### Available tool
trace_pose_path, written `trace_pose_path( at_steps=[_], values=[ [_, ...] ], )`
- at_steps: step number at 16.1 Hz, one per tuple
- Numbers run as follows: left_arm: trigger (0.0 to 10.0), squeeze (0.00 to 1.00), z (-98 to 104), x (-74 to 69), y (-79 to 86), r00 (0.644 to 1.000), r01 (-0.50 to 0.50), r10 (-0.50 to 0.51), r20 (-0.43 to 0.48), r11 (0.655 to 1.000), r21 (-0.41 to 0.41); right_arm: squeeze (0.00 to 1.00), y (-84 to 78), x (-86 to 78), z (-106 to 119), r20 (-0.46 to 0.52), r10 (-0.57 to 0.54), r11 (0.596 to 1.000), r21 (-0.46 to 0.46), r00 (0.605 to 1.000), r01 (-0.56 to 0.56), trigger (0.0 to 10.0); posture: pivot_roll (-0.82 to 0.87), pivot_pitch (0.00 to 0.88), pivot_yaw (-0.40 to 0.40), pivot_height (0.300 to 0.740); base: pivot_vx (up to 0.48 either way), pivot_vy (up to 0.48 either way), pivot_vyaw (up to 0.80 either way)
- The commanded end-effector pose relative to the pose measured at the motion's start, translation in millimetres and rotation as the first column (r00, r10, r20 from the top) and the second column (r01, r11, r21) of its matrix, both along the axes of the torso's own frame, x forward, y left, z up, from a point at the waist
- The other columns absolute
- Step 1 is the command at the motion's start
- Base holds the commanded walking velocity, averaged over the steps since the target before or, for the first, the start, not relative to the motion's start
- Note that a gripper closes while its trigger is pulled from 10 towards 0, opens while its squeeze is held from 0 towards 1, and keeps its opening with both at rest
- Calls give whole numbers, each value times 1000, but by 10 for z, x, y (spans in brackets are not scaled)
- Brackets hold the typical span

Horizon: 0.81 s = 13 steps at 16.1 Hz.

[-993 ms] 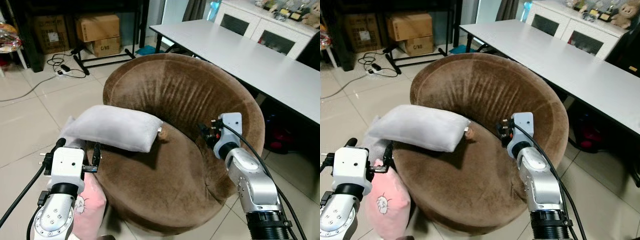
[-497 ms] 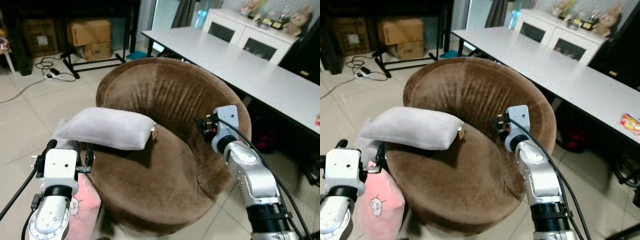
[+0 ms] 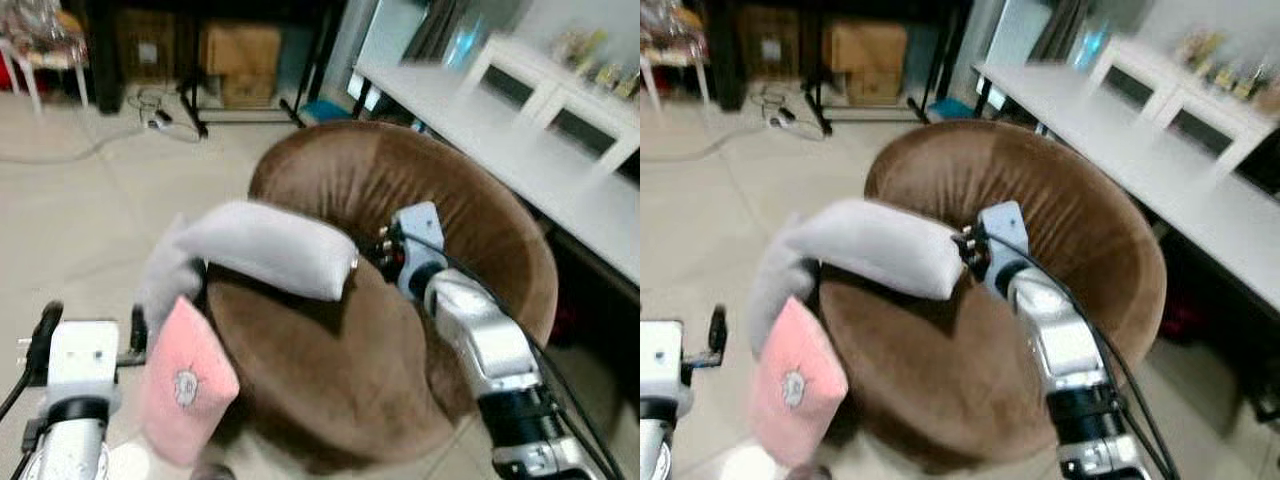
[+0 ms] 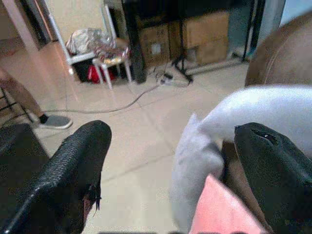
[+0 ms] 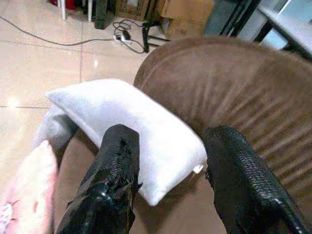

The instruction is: Move the pillow to the sofa from floor

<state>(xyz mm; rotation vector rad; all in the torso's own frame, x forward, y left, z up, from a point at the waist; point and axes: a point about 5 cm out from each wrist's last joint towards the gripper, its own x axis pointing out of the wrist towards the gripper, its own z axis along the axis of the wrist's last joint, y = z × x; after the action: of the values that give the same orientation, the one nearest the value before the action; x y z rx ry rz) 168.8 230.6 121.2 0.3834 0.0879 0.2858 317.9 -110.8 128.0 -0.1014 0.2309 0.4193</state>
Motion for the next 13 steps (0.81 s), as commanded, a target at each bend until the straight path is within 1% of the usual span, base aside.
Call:
trace_pose_path(
  at_steps=[1,2,4,6,7,8,10,11,13],
  values=[
    [10000,0,-13,-9,-94,1000,26,-26,-2,1000,-12,0,-181,-3,-98,-40,-48,998,-29,998,47,10000,194,0,-283,740,0,337,0],
    [10000,0,-15,-6,-97,999,39,-39,-8,999,-3,0,-163,-2,-106,-43,-45,999,-30,998,44,10000,194,0,-283,740,0,337,0],
    [10000,0,-2,29,-95,998,60,-60,-9,998,1,0,-159,-48,-124,-47,-47,998,-35,998,45,10000,164,0,-234,740,0,326,0],
    [10000,0,10,76,-95,996,88,-88,-12,996,6,0,-182,-86,-143,-50,-70,997,-37,996,68,10000,141,0,-197,740,0,324,0],
    [10000,0,24,126,-105,994,112,-112,-13,994,8,0,-215,-113,-158,-52,-92,995,-41,994,90,10000,130,0,-174,740,0,330,0],
    [10000,0,32,155,-114,992,127,-127,-13,992,9,0,-238,-126,-169,-54,-107,994,-43,993,104,10000,127,0,-167,740,0,330,0],
    [10000,0,50,235,-131,985,171,-171,-17,985,16,0,-292,-146,-193,-60,-145,989,-44,988,143,10000,105,0,-114,740,0,330,0],
    [10000,0,63,283,-126,978,207,-206,-25,978,22,0,-305,-162,-196,-57,-174,984,-36,983,172,10000,85,0,-65,740,0,330,0],
    [10000,0,84,333,-109,969,244,-243,-37,969,31,0,-310,-193,-191,-50,-206,978,-17,977,206,10000,70,0,-18,740,0,326,0]
  ],
)
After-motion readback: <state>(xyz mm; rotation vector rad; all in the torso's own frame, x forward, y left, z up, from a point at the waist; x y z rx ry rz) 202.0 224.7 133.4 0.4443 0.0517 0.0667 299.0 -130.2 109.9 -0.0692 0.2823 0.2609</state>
